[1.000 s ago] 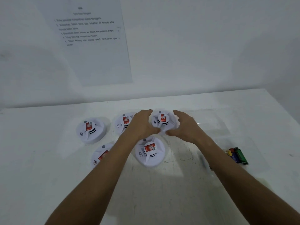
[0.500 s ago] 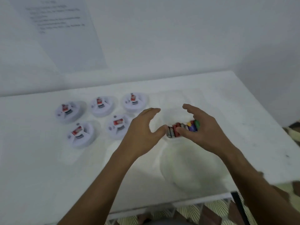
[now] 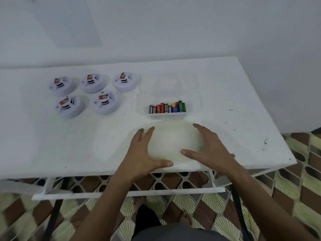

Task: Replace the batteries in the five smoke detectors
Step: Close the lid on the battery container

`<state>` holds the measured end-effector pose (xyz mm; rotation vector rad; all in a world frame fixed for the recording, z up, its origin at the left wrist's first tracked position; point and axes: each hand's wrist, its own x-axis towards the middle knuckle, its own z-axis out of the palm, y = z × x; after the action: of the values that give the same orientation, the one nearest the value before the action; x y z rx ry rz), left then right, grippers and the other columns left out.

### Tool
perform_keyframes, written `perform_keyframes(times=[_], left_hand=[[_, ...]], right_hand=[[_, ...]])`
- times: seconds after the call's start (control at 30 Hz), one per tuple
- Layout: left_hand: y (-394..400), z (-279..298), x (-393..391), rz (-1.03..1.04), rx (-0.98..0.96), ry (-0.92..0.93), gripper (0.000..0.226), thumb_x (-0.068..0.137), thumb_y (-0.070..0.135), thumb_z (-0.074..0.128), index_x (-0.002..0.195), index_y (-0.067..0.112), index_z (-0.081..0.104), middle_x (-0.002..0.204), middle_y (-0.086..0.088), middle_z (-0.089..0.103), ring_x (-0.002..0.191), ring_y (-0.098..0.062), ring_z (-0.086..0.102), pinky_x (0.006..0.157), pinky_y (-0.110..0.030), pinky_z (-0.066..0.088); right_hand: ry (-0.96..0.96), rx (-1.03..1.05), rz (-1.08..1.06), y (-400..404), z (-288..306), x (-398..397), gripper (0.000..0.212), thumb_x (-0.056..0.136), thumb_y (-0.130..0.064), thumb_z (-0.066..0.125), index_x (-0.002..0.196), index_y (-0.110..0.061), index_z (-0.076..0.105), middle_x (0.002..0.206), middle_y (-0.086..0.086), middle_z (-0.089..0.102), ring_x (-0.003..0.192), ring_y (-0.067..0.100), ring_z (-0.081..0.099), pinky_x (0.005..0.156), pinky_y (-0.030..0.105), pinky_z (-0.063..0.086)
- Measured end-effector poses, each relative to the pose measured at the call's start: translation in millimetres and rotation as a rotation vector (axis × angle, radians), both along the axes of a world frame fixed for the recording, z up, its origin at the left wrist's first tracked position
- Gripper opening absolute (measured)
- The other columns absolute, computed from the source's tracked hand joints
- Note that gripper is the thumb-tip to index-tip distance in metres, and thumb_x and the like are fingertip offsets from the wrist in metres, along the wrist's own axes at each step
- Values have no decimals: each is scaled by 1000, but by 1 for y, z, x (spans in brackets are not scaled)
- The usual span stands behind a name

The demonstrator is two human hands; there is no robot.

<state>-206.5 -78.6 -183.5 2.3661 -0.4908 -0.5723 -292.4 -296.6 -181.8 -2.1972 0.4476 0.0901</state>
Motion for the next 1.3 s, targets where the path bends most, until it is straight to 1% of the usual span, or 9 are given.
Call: perform_keyframes(times=[0.13, 0.27, 0.5, 0.6, 0.7, 0.77, 0.83, 0.97, 1.3], left_hand=[[1, -4, -9, 16, 43, -82, 123, 56, 54, 85, 151, 38, 8, 161, 9, 0, 147, -10, 1, 119, -34, 15], [0, 3, -22, 24, 43, -160, 124, 58, 57, 83, 151, 38, 4, 161, 7, 2, 147, -11, 1, 120, -35, 14], [12, 59, -16, -35, -27, -359, 122, 55, 58, 83, 150, 42, 7, 159, 14, 11, 144, -1, 6, 109, -20, 12], [-4, 75, 25, -43, -66, -334, 122, 55, 53, 86, 151, 36, 12, 156, 16, 18, 137, 5, 14, 105, -17, 17], [-21, 76, 66, -35, -115, -272, 122, 56, 46, 89, 151, 32, 15, 157, 11, 20, 141, -3, 19, 106, -20, 20], [-28, 68, 84, -31, -149, -230, 122, 56, 44, 90, 151, 31, 15, 157, 9, 21, 141, -6, 22, 104, -19, 21], [-33, 58, 95, -31, -167, -211, 122, 56, 43, 90, 151, 31, 15, 157, 7, 21, 141, -8, 23, 103, -19, 21], [-32, 40, 102, -27, -209, -169, 125, 53, 44, 91, 151, 33, 13, 157, 9, 19, 144, -9, 19, 113, -29, 24], [-21, 26, 93, -67, -214, -147, 122, 55, 49, 88, 151, 35, 15, 154, 12, 19, 140, -3, 21, 111, -32, 31]], right_hand=[[-30, 1, 25, 1, -7, -3, 108, 65, -41, 90, 152, -29, 28, 156, -7, 31, 146, 17, 23, 114, 32, 24], [-36, -17, 52, 5, 1, -13, 109, 69, -37, 89, 155, -30, 22, 161, -4, 26, 147, 16, 21, 117, 34, 22], [-163, -40, 84, -1, 51, -18, 106, 67, -47, 87, 151, -42, 23, 131, -30, 38, 127, 5, 38, 105, 27, 33], [-206, -15, 63, -8, 66, 17, 103, 70, -42, 87, 153, -37, 26, 138, -22, 43, 129, 8, 42, 108, 31, 37], [-211, 24, 40, -14, 64, 54, 95, 75, -34, 85, 152, -33, 29, 134, -25, 45, 125, 7, 43, 106, 27, 37], [-204, 39, 5, -18, 56, 70, 99, 72, -43, 84, 153, -32, 28, 151, -15, 40, 138, 11, 39, 115, 36, 36], [-204, 75, -24, -20, 47, 78, 104, 64, -52, 81, 152, -35, 29, 154, -13, 40, 141, 13, 39, 115, 43, 37], [-199, 142, -49, -19, 35, 82, 106, 59, -52, 80, 150, -39, 28, 153, -14, 40, 139, 14, 43, 112, 45, 42], [-191, 87, -55, -16, 20, 70, 98, 72, -37, 85, 151, -39, 27, 151, -14, 41, 134, 16, 46, 110, 44, 44]])
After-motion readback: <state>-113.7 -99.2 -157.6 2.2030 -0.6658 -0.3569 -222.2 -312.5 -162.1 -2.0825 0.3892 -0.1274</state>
